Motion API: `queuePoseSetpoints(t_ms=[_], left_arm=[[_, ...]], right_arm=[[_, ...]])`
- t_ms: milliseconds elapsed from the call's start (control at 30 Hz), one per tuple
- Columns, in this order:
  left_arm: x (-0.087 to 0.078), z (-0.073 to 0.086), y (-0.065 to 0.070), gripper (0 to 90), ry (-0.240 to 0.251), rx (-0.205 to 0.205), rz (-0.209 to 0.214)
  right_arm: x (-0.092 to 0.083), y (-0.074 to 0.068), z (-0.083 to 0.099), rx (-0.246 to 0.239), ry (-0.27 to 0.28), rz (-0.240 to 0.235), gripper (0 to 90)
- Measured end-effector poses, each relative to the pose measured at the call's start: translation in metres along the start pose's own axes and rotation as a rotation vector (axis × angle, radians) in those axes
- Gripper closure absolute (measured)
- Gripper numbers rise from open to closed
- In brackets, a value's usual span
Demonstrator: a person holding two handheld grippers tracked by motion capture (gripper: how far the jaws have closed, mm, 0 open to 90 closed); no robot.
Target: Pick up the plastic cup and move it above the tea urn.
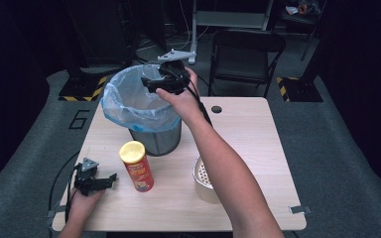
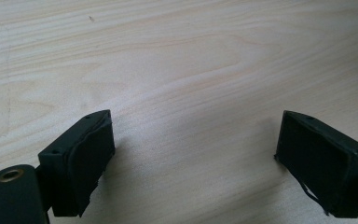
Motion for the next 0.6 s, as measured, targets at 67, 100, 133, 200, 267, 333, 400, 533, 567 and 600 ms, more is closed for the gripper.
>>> queuePoseSetpoints(t_ms=[67, 100, 133, 200, 267, 333, 400, 533, 567, 600], left_arm=[[-0.002, 0.001, 0.001, 11.0, -0.026, 0.003, 0.004], [0.0, 0.001, 0.001, 11.0, -0.009, -0.007, 0.0], [-0.001, 0.001, 0.002, 11.0, -0.013, -0.006, -0.001], [-0.002, 0.001, 0.003, 11.1, -0.027, -0.006, 0.006], [0.0, 0.001, 0.004, 11.1, -0.011, -0.017, -0.002], [-0.001, 0.001, 0.004, 11.2, -0.021, -0.007, -0.001], [-0.002, 0.001, 0.006, 11.7, -0.026, -0.017, 0.004], [-0.004, 0.0, 0.007, 13.6, -0.039, -0.019, 0.017], [-0.006, 0.0, 0.008, 13.6, -0.043, -0.018, 0.025], [-0.006, -0.001, 0.008, 13.5, -0.03, -0.021, 0.022]], right_arm=[[0.006, -0.003, 0.001, 0.002, -0.003, -0.012, 14.3], [0.009, -0.005, 0.004, 0.005, -0.017, -0.01, 8.6], [0.012, -0.006, 0.007, 0.009, -0.038, -0.013, 5.8], [0.014, -0.008, 0.012, 0.005, -0.072, -0.019, 1.9], [0.013, -0.006, 0.013, -0.01, -0.071, -0.016, 1.2], [0.009, -0.004, 0.013, -0.002, -0.064, -0.018, 1.4], [-0.001, -0.002, 0.011, -0.008, -0.043, -0.017, 4.0], [-0.013, -0.002, 0.01, -0.016, -0.024, -0.042, 9.3], [-0.017, -0.002, 0.01, -0.015, -0.015, -0.05, 11.2], [-0.023, 0.0, 0.012, -0.016, -0.017, -0.052, 13.8]])
Point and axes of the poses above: each handheld gripper's, and its own axes: x roughly forward along the jaws, z roughly out of its underside, y roughly to its right, the point moved 8 cm from there along x, roughly forward along the jaws, and after that the axes turned 3 degrees about -x, right-handed, at the moved point
